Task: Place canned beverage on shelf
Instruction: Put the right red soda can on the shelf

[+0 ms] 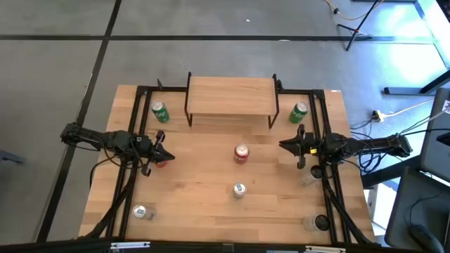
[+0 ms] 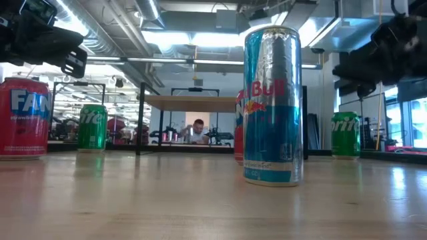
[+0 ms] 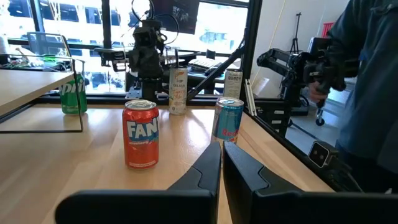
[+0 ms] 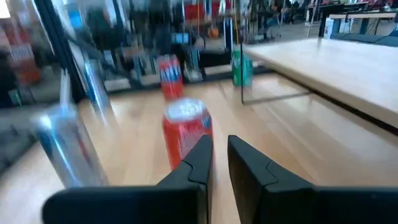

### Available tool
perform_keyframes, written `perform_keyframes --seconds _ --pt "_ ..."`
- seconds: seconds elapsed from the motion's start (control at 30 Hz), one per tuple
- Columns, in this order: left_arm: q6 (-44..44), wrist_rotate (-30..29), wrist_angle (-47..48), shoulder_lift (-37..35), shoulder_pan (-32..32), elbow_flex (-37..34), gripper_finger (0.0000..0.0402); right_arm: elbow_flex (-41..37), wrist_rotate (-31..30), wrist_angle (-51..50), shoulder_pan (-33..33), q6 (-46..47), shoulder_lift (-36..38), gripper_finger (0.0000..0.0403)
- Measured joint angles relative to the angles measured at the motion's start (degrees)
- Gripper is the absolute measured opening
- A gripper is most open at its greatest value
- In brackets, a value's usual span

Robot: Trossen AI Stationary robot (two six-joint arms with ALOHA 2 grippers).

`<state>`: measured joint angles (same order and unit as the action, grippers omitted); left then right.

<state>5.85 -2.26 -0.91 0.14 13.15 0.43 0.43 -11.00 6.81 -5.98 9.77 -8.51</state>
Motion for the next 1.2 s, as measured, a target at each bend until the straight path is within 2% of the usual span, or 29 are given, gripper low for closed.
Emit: perform_keyframes --seconds 0.1,0.2,0.33,0.4,0.57,0.67,0.87,0.97,1.03,1.1,1.2 --pt "0.0 -0.2 0.0 0.0 0.0 0.0 0.0009 0.0 -0.3 2.9 0.0 7.1 0.0 0.0040" --pt "-1.9 -7.3 -1.3 0.0 -0.2 0.0 0.0009 0.0 -3.1 4.4 0.0 16.8 0.0 0.0040" --pt "-4.7 -13.1 -2.2 0.0 -0.2 0.0 0.0009 0.0 -5.1 5.3 0.0 28.9 0.0 0.0040" --pt "-7.0 -15.9 -2.6 0.0 -0.2 0.0 0.0009 0.0 -5.8 7.2 0.0 31.6 0.0 0.0040" --pt "-8.1 -17.5 -3.1 0.1 -0.2 0.0 0.0009 0.0 -16.7 13.2 0.0 33.3 0.0 0.0040" --pt "-5.3 -16.4 -5.6 0.2 -0.1 0.0 0.0009 0.0 -19.7 15.5 0.0 33.5 0.0 0.0040" --pt "1.3 -21.2 -20.2 0.2 -0.2 0.0 0.0009 0.9 -25.6 15.7 0.0 33.3 -1.4 0.0040" --pt "1.1 -22.0 -26.7 0.2 -0.2 0.0 0.0009 3.3 -25.7 15.8 0.0 32.4 -3.8 0.0040" --pt "1.7 -26.6 -29.8 0.6 -0.4 0.0 0.0009 5.3 -25.4 15.7 0.0 30.6 -5.9 0.0040" --pt "2.4 -29.7 -29.9 0.9 -0.7 0.2 0.0009 7.7 -25.0 15.8 0.0 28.1 -8.7 0.0040" --pt "2.6 -30.5 -30.1 1.7 -1.7 1.6 0.0009 12.0 -24.8 15.7 0.0 24.7 -14.4 0.0040"
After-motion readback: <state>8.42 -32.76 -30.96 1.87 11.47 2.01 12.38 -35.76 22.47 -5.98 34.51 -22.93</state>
